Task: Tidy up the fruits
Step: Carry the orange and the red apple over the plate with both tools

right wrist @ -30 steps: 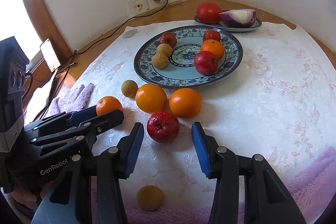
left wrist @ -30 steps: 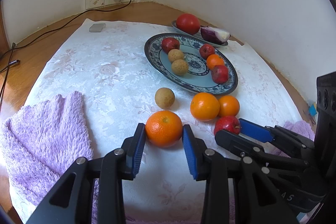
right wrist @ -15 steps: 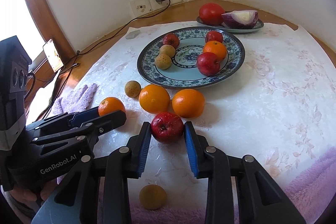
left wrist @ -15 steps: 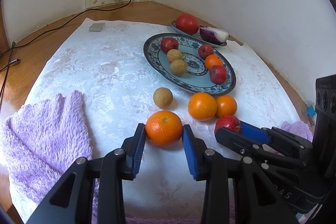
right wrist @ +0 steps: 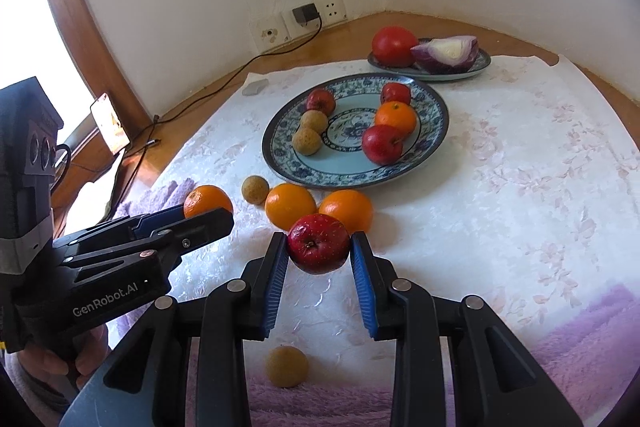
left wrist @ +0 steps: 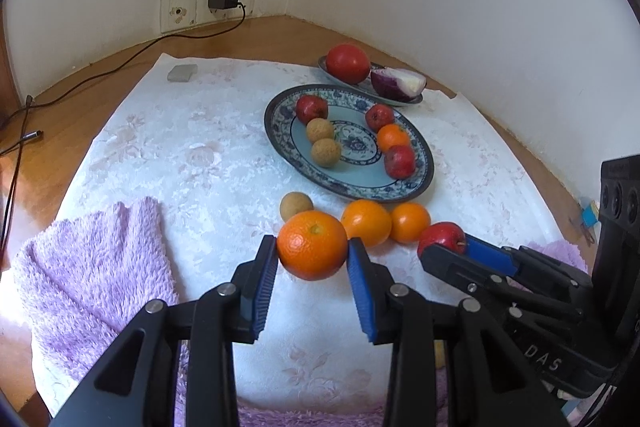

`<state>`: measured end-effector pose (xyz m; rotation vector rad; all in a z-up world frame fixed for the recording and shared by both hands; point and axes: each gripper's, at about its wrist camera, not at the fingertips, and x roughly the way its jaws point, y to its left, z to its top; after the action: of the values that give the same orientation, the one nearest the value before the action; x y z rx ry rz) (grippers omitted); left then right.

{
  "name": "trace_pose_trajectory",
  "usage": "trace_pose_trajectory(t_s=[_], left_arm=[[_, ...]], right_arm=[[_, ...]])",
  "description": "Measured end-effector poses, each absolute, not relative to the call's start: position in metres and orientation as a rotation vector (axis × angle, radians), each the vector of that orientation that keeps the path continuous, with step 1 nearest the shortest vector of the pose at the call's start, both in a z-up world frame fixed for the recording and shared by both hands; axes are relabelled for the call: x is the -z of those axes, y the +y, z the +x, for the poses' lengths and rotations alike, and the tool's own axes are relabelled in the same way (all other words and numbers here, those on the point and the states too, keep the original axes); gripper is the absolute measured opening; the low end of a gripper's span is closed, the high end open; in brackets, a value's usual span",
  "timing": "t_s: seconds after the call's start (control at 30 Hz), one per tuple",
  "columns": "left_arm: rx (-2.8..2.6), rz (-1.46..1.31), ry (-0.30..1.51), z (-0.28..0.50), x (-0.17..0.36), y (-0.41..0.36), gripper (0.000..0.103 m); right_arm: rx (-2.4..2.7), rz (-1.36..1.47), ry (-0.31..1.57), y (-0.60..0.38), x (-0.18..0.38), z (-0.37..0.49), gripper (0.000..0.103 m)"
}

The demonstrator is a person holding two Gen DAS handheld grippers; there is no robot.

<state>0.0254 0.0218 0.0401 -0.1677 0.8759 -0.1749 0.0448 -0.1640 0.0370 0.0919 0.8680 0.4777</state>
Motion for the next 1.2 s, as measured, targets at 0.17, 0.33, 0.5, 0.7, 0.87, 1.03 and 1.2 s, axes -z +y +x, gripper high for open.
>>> trace_pose_trajectory(t_s=[0.17, 0.33, 0.5, 0.7, 0.87, 1.03, 1.2], left_arm=[[0.18, -0.17, 0.873, 0.032, -0.046, 0.021, 0.037], [0.187, -0.178, 0.873, 0.039, -0.05, 0.021, 0.037], [0.186, -0.179, 0.869, 0.049, -0.054, 0.022, 0.037], [0.185, -0.178, 0.857, 0.061, -0.061, 0.025, 0.037], [0.186, -0.182, 0.856, 0.077, -0.064, 0.027, 0.037], [0.182, -0.175, 0.86, 0.093, -0.064, 0.027, 0.037], [0.181, -0.173, 0.875, 0.107, -0.06, 0.026, 0.037]], right_arm=[[-0.468, 0.102, 0.854, -0.171, -0.043, 0.048, 0.033], [-0.46, 0.108, 0.842, -0.177, -0.048, 0.054, 0.033], [-0.448, 0.108, 0.835, -0.182, -0.052, 0.061, 0.033], [-0.429, 0.1, 0.83, -0.186, -0.056, 0.072, 0.033], [-0.411, 0.1, 0.829, -0.191, -0.058, 0.084, 0.033], [-0.392, 0.096, 0.827, -0.196, -0.06, 0.097, 0.033], [-0.382, 0.085, 0.825, -0.197, -0.061, 0.11, 0.033]])
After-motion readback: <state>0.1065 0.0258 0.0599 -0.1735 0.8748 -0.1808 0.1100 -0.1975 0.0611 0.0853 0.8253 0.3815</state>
